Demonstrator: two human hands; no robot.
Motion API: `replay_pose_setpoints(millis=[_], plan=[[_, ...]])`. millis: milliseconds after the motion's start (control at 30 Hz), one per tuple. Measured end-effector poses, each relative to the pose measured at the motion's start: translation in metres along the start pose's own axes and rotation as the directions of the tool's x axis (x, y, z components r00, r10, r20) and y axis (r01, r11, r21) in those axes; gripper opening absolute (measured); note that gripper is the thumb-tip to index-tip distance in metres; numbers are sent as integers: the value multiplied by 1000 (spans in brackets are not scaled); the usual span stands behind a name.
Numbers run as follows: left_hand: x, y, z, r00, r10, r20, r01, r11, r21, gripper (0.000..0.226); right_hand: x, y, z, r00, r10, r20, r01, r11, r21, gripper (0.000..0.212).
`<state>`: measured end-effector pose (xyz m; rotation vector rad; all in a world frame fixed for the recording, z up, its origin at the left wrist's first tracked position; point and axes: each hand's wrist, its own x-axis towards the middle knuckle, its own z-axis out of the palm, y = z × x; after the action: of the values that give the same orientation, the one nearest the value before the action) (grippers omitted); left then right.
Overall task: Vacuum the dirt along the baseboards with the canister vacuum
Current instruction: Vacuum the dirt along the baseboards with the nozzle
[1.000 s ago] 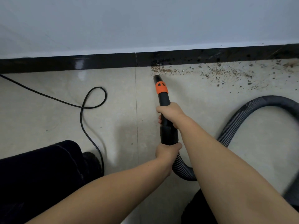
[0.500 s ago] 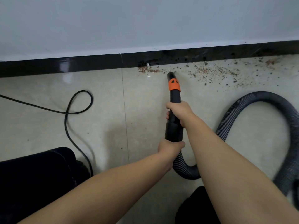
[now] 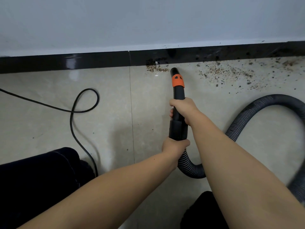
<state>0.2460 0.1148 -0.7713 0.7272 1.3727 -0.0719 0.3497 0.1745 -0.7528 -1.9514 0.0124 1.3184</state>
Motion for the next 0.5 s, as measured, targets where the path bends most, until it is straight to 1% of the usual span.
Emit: replay_pose_setpoints(millis=[133, 367, 500], plan=[[-2, -4, -8, 1000, -20, -22, 19, 999, -40, 35, -3, 1, 14, 999, -8, 32, 9, 999, -37, 11], [-6, -3, -28, 996, -24, -82, 15, 994, -109, 35, -7, -2, 42, 996, -22, 91, 31, 995, -99, 8], [-8, 0, -45, 994, -31, -105, 15, 988, -154, 32, -7, -4, 63, 989, -24, 147, 45, 989, -144, 18]])
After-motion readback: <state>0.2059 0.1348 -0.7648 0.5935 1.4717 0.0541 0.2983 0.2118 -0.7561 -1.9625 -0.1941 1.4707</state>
